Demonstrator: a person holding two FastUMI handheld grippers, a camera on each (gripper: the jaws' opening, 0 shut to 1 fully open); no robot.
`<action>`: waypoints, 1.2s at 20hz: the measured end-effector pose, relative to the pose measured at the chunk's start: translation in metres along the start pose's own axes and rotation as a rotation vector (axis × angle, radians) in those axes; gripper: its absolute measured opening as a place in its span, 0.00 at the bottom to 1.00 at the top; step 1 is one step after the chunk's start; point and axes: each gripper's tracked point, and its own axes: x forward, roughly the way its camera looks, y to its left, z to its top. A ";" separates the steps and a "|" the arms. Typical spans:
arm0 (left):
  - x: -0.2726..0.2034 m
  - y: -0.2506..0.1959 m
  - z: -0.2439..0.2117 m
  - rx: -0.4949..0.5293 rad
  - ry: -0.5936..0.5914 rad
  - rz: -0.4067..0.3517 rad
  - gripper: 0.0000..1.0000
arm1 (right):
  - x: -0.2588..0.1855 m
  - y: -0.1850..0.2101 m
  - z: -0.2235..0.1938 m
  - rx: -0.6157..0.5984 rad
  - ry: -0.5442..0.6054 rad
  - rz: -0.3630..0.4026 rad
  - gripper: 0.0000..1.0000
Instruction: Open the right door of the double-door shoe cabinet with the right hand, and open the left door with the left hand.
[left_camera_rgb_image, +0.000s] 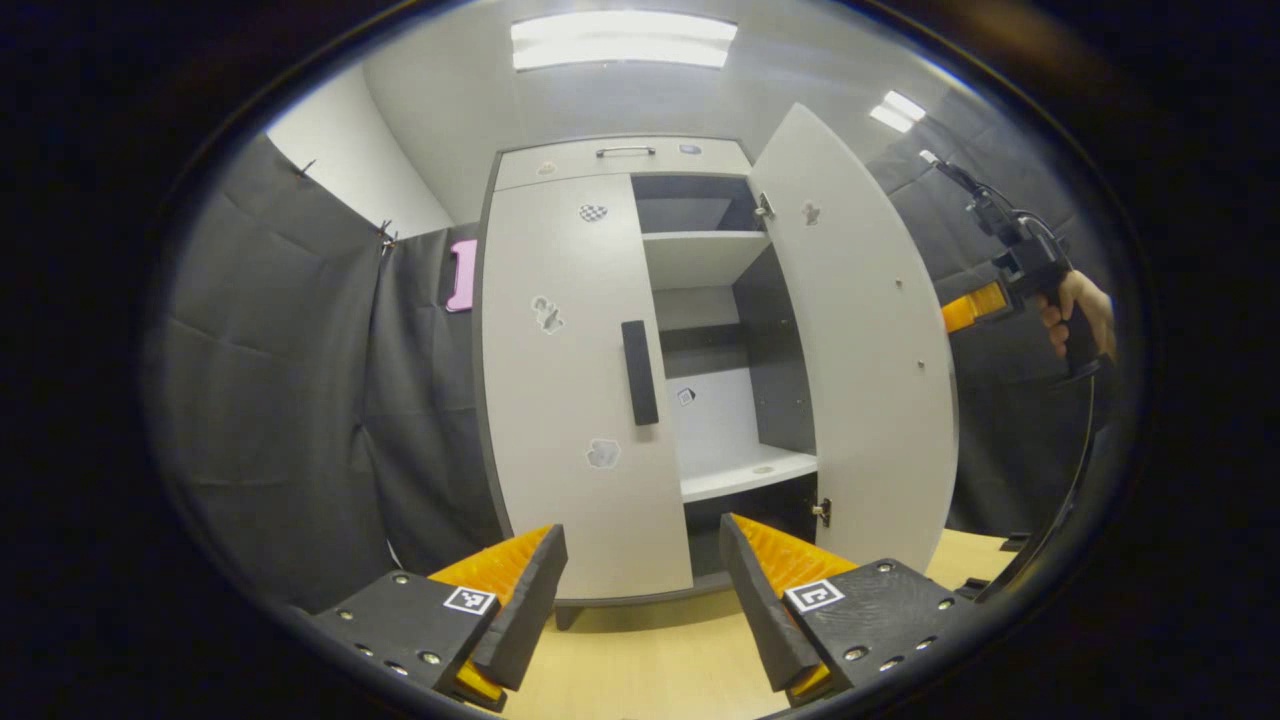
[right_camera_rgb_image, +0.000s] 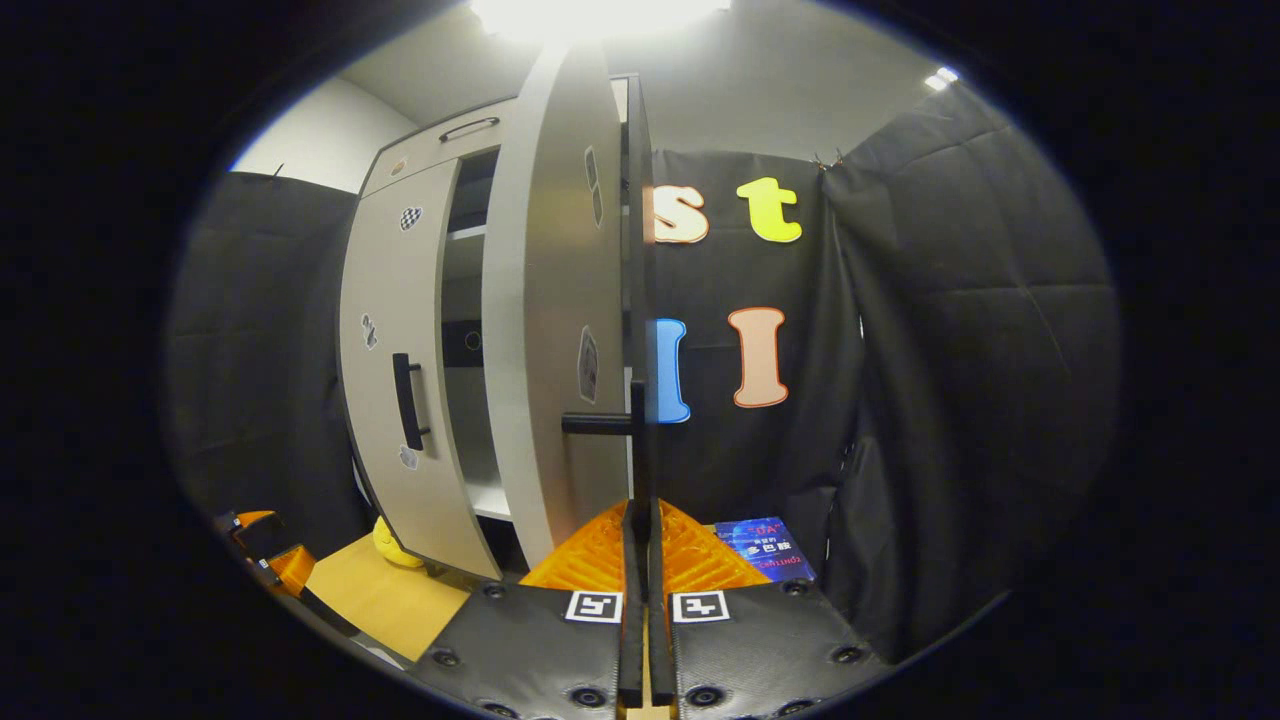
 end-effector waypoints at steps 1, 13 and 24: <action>0.002 -0.003 0.001 -0.008 0.000 -0.004 0.90 | -0.003 0.000 0.000 0.000 -0.008 -0.008 0.00; 0.083 0.001 0.043 -0.092 -0.021 -0.046 0.89 | -0.071 -0.011 0.009 -0.089 -0.124 -0.111 0.86; 0.193 0.014 0.097 -0.102 -0.079 -0.021 0.89 | -0.092 -0.039 -0.023 -0.044 -0.097 -0.192 0.98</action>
